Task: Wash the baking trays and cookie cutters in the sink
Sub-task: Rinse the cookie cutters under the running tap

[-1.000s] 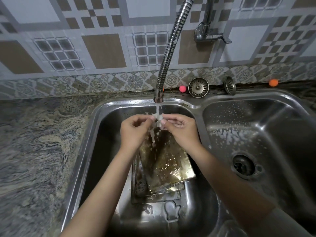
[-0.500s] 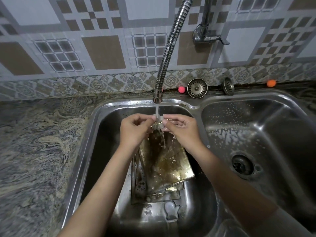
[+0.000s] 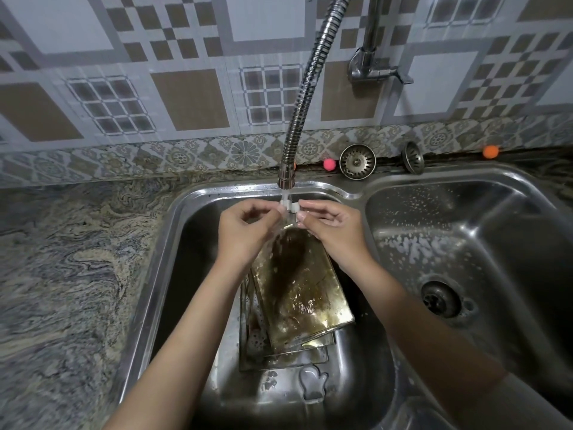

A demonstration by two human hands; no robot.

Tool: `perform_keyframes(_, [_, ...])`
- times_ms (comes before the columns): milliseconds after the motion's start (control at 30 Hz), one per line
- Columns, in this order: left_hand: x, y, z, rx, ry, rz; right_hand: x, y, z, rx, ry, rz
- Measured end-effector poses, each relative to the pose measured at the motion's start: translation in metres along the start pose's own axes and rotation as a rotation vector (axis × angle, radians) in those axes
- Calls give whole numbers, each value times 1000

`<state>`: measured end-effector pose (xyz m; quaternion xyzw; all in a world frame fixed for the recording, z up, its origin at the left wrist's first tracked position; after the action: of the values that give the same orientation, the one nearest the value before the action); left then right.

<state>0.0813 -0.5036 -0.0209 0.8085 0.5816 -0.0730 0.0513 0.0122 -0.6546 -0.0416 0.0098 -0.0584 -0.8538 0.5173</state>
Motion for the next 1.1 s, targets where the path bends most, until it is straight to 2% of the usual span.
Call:
perform_keyframes(367, [9, 0, 1, 34, -18, 1, -7, 3, 4, 1, -86, 58])
perform_keyframes(567, [-9, -9, 4, -20, 95, 192, 17, -7, 8, -47, -205, 83])
perform_keyframes(733, [-18, -37, 42, 119, 119, 298, 81, -44, 4, -51, -380, 87])
perform_keyframes(833, [-9, -61, 88, 294, 270, 407, 136, -74, 2, -39, -611, 37])
perform_keyframes(967, [-7, -106, 131, 343, 588, 660, 212, -118, -43, -302, -836, 42])
perform_keyframes(1100, [-9, -138, 169, 282, 1006, 902, 223, -158, -85, -459, -1009, 267])
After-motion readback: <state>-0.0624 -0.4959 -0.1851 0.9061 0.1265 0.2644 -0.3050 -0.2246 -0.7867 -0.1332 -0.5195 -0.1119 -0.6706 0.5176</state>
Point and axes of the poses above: each hand's wrist, its own y-axis towards the middle knuckle, its own x-axis out of the back of the hand, z = x × y, the point moved 6 cm from there along y, towards the middle knuckle, and after that the axes turned 13 degrees about -y, right-handed, at the moved point
